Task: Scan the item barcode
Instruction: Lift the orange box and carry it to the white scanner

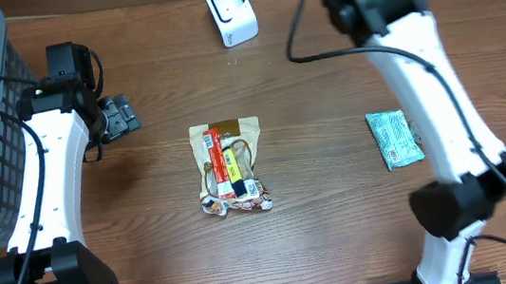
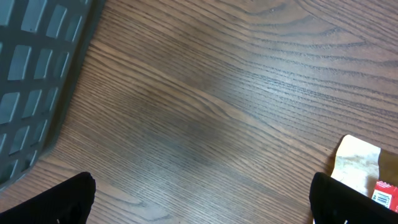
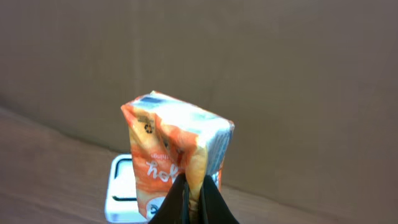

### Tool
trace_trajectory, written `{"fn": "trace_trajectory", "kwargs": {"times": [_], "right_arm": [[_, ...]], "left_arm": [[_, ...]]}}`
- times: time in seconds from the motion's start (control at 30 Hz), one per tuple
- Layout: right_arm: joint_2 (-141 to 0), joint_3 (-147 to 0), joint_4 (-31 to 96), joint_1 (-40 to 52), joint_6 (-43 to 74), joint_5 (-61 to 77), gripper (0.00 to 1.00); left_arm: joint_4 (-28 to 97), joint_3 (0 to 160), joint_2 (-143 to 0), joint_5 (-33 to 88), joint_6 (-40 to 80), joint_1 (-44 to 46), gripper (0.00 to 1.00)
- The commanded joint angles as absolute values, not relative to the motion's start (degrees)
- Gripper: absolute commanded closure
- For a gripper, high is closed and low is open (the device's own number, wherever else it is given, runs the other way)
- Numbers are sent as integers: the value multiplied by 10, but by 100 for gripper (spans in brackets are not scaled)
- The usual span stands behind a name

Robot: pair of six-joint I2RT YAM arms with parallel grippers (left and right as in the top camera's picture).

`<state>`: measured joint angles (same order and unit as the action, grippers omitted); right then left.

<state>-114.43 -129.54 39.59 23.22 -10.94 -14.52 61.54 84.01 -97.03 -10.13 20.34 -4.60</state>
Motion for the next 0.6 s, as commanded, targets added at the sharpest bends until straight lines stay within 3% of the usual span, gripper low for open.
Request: {"fn": "trace_trajectory", "kwargs": {"times": [0.0,0.23,0.57], "right_arm": [[-1188,-1303,370,258,-218,-170,96],[-1278,-1301,289,293,-340,-249,96],[-1358,-1301,208,295,-365,-281,96]], "left_arm": [[614,848,-962,-105,193,-45,0],[615,848,-962,-105,193,-45,0],[615,848,-962,-105,193,-45,0]]}}
